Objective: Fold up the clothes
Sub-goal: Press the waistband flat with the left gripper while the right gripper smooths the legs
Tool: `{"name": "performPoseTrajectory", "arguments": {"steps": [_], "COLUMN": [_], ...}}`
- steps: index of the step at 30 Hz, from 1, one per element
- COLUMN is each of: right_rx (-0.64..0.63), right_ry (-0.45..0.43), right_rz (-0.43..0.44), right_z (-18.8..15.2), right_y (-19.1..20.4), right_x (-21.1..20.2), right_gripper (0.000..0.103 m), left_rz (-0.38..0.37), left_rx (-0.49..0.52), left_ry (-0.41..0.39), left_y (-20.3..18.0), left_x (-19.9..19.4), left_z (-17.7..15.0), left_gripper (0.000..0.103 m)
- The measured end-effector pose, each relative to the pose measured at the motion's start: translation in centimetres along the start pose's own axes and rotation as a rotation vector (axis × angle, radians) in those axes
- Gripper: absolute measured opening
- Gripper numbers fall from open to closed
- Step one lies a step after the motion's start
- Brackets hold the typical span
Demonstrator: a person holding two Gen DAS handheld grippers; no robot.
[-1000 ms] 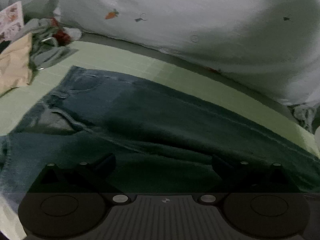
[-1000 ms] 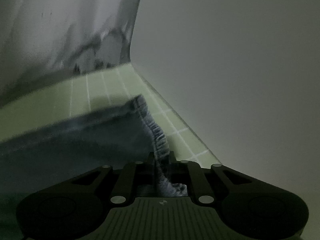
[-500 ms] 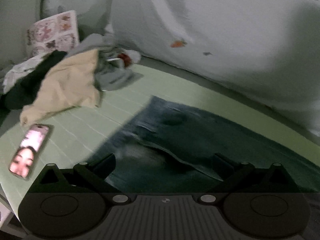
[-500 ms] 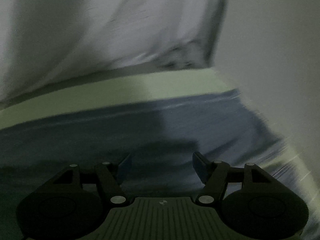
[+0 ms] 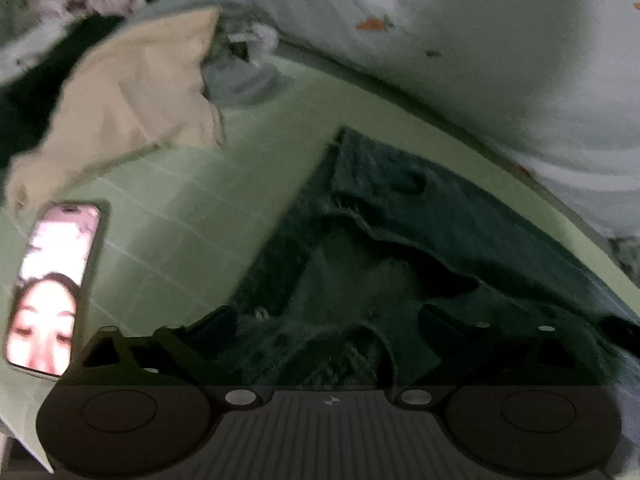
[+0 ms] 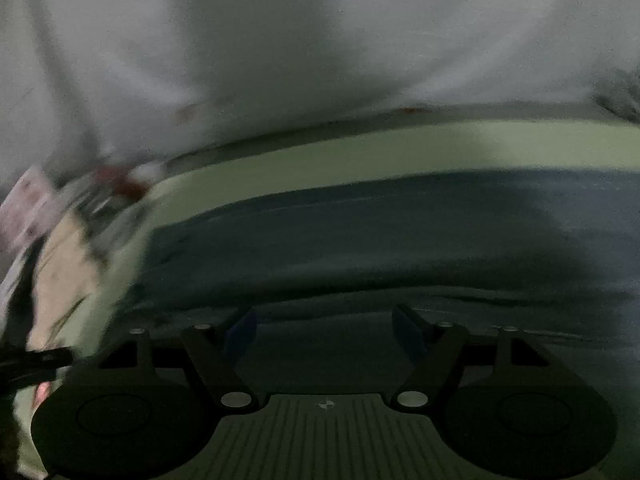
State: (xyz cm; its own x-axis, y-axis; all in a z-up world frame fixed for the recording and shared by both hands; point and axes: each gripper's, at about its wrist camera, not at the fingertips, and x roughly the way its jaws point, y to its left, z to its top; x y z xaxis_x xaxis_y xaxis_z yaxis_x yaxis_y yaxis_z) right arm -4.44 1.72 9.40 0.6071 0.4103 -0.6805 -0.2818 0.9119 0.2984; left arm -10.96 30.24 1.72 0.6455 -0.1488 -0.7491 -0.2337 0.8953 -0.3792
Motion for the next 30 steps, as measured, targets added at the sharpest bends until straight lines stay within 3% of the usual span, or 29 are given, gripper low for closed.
{"name": "performPoseTrajectory", "arguments": {"steps": [3,5,11,16,18,21,27,30], "right_rx": [-0.036,0.017,0.141,0.193,0.199,0.189,0.227,0.259], "right_ry": [0.018,0.069,0.278,0.422,0.472,0.496,0.469,0.450], "right_rz": [0.043,0.071,0.164,0.179,0.171,0.151,0.155,0.168], "right_z": [1.0,2.0,3.8,2.4,1.7,0.2,-2.3,-3.2], "right_y": [3.7,6.0,9.7,11.9,12.7,12.7,11.0,10.5], "right_x": [2.2,4.6,10.3,13.4,14.5,14.2,12.6,12.1], "right_gripper": [0.101,0.100,0.096,0.071,0.054,0.040,0.026,0.025], "left_rz": [-0.062,-0.091,-0.235,-0.275,-0.301,-0.337,-0.369,-0.327], "left_rx": [0.132,0.192,0.221,0.197,0.178,0.121,-0.027,0.057], "left_ry": [0.009,0.019,0.068,0.116,0.138,0.140,0.078,0.152], "left_y": [-0.7,-1.0,-1.0,-0.1,0.5,1.7,4.1,3.3], "left_x": [-0.5,-0.7,-0.9,-0.7,-0.7,-0.9,-0.4,2.6], "left_z": [-0.3,-0.1,0.7,0.6,0.9,2.0,4.8,5.5], "left_gripper": [0.089,0.084,0.084,0.084,0.084,0.084,0.085,0.085]}}
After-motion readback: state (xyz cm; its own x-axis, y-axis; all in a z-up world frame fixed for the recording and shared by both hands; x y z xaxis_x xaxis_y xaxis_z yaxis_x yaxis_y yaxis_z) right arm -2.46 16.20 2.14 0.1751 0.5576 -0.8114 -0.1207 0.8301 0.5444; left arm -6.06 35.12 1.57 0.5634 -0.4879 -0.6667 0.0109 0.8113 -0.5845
